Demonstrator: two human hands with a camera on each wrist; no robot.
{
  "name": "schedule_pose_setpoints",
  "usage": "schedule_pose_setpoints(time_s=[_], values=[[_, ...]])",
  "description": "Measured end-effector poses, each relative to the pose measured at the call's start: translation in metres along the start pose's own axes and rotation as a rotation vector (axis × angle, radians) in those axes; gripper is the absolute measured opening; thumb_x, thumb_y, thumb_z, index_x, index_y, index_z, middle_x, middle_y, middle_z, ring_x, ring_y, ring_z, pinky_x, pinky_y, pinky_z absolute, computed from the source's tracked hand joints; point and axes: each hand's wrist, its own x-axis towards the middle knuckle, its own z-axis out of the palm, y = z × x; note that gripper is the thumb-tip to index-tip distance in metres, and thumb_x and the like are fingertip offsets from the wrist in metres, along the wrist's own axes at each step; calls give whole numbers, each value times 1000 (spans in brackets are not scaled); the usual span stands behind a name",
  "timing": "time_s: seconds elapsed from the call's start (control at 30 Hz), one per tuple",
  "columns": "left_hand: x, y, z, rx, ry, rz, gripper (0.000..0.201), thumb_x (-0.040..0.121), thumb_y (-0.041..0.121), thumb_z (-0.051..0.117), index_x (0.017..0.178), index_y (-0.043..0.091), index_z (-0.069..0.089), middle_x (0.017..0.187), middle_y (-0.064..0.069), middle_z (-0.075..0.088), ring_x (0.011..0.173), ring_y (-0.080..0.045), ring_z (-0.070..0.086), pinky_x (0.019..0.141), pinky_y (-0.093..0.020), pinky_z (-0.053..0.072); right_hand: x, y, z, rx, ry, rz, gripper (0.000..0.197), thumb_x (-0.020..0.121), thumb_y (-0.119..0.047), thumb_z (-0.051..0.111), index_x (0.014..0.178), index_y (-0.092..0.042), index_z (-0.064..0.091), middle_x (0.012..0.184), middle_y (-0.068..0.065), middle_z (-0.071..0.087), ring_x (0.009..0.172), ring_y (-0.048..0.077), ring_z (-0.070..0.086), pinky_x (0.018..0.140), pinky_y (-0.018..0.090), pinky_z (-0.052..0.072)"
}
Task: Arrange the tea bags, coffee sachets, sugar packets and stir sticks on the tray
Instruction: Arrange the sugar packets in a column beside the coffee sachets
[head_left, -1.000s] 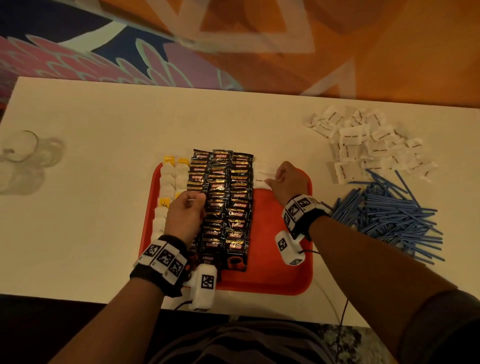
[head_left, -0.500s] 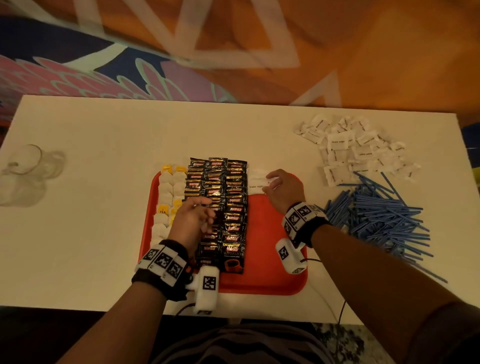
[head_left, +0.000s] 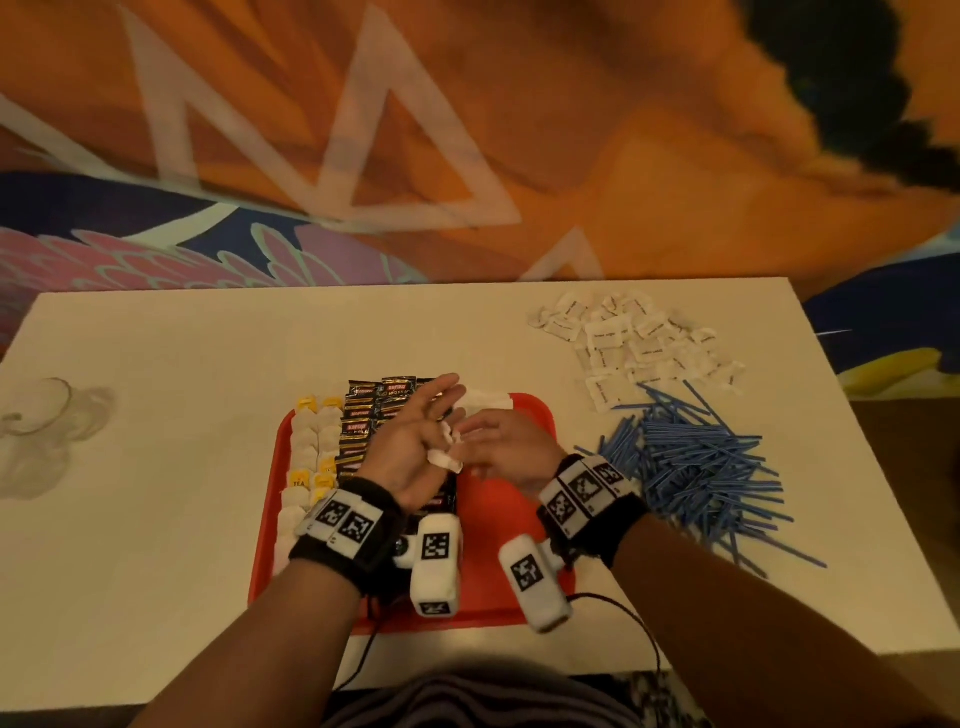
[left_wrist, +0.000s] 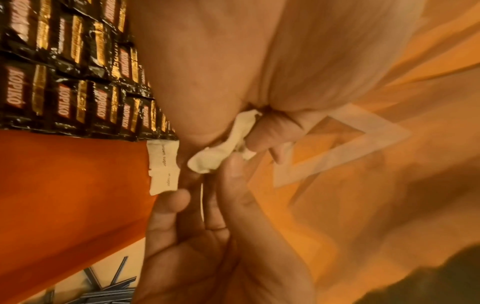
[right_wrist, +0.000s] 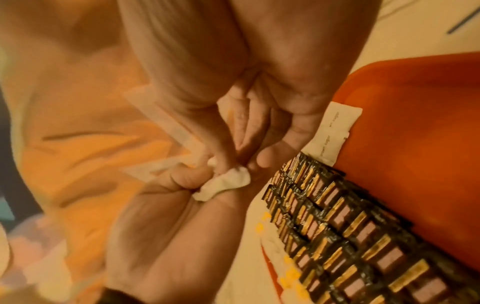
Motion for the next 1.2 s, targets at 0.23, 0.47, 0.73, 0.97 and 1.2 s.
schedule_pose_setpoints(time_s=[0.23, 0.47, 0.73, 0.97, 1.2], values=[[-5, -2, -1, 200, 17, 21, 23, 95, 5, 58, 117, 7, 64, 109, -11, 67, 95, -20, 65, 71, -28, 56, -12, -16, -12, 102, 190, -134, 25, 79, 10, 71, 96, -8, 67, 75, 6, 62, 55, 12, 56, 56, 22, 49], [0, -8, -4, 302, 146, 186, 9, 95, 5, 61, 97, 8, 69, 90, -6, 72, 81, -18, 63, 65, -27, 51, -13, -10, -11, 89, 227, -124, 26, 76, 12, 72, 82, -9, 58, 83, 10, 62, 59, 17, 60, 56, 25, 53], [0, -11, -5, 584, 119, 275, 14, 88, 3, 70, 99, 11, 70, 59, 6, 62, 65, -16, 60, 71, -36, 49, -13, -11, -17, 59, 217, -112, 17, 80, -12, 79, 93, -9, 69, 86, 6, 70, 73, 11, 63, 59, 24, 51], [-1, -13, -9, 491, 128, 241, 17, 92, -1, 62, 104, 9, 69, 71, 3, 70, 80, -20, 66, 75, -35, 52, -8, -6, -23, 181, 273, -27, 13, 87, -18, 71, 94, -7, 69, 93, 13, 72, 76, 19, 63, 59, 27, 48], [-2, -14, -14, 522, 72, 182, 26, 91, -3, 63, 111, 13, 68, 86, -8, 69, 81, -19, 64, 68, -29, 52, -8, -7, -19, 10, 283, -84, 9, 79, -4, 77, 85, -8, 72, 80, 10, 70, 64, 14, 61, 61, 25, 51]])
